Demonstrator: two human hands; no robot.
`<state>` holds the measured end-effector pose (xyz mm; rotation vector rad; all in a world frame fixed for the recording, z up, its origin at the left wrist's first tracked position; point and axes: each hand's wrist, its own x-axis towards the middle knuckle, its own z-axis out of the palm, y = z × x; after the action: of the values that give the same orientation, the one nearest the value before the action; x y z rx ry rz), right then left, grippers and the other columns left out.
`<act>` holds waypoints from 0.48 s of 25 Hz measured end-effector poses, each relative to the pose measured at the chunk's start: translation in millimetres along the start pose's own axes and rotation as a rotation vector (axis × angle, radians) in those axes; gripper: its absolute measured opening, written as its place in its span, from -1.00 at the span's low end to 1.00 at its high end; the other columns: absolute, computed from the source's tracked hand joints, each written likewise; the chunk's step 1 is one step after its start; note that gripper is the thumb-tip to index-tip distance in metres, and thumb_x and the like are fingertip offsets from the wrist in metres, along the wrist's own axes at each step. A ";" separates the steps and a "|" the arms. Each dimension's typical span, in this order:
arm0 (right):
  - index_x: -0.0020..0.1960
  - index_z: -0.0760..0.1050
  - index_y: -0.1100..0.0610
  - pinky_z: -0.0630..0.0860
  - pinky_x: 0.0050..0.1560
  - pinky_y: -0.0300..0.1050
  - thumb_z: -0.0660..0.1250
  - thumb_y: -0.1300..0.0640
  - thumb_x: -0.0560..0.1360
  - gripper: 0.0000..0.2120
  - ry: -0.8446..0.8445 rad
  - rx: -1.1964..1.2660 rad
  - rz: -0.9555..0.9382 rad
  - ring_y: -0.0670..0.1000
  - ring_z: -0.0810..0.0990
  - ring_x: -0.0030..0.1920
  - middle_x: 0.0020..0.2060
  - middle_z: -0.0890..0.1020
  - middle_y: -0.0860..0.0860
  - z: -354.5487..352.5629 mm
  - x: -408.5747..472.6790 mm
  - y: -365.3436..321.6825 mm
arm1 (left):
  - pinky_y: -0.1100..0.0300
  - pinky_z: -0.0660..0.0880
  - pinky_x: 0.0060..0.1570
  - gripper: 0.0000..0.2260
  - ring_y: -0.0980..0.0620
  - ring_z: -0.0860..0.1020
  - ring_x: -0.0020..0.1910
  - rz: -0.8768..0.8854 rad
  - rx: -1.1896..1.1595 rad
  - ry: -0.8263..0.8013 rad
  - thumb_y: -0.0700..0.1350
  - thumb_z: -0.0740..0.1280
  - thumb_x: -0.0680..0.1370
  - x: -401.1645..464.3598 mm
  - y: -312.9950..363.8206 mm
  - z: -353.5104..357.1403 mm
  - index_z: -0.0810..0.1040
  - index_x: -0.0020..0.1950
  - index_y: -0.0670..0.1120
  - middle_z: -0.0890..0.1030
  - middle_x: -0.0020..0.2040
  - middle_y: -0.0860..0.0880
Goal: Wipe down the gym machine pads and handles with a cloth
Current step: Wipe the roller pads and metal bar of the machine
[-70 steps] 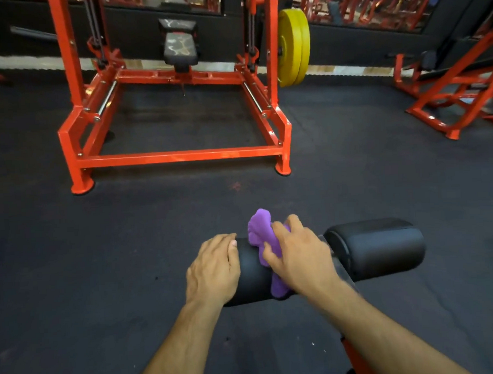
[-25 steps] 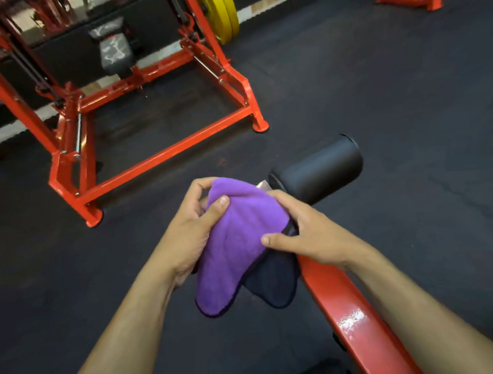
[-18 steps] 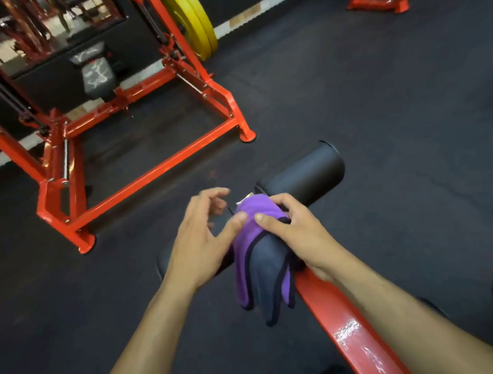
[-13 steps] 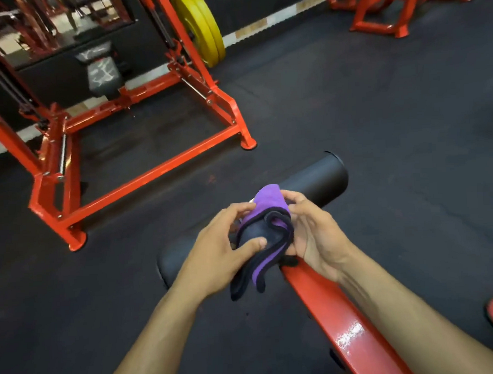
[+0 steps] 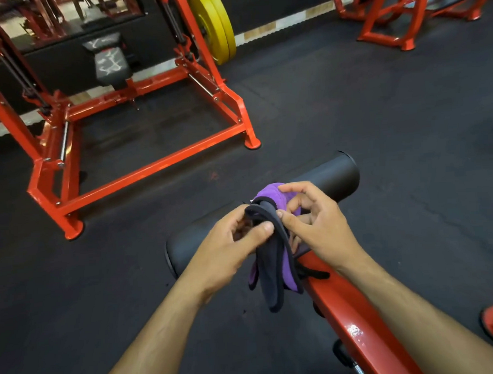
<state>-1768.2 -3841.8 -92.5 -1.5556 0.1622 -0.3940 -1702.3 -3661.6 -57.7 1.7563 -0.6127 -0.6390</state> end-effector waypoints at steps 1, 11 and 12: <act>0.21 0.51 0.11 0.55 -0.43 -0.06 0.44 0.29 0.53 -0.71 0.016 -0.033 -0.016 0.06 0.56 -0.49 -0.31 0.55 -0.06 0.6 0.2 0.9 | -0.21 0.54 0.28 -0.80 -0.12 0.64 0.20 0.009 0.049 0.010 -0.02 0.35 0.61 1.3 -0.5 -3.1 0.62 0.22 0.03 0.70 0.15 -0.05; 0.11 0.54 -0.12 0.54 0.00 0.15 0.22 0.06 0.61 -0.83 0.071 -0.300 -0.156 0.12 0.62 -0.09 -0.13 0.66 0.05 7.8 -2.4 7.0 | -0.13 0.58 0.19 -0.81 0.07 0.68 0.04 0.050 0.149 0.157 0.04 0.46 0.52 5.7 2.9 0.0 0.59 0.11 0.10 0.72 0.00 0.07; 0.12 0.56 -0.12 0.53 0.01 0.13 0.22 0.10 0.64 -0.81 0.081 -0.322 -0.168 0.12 0.61 -0.08 -0.13 0.66 0.06 7.2 -1.7 5.7 | -0.14 0.57 0.21 -0.88 0.08 0.67 0.03 0.038 0.122 0.180 -0.01 0.43 0.56 7.1 3.0 -1.3 0.60 0.09 0.07 0.72 -0.01 0.07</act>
<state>-1766.5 -3834.7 -98.2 -1.8787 0.1642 -0.5854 -1696.6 -3666.4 -55.2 1.8866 -0.5684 -0.4186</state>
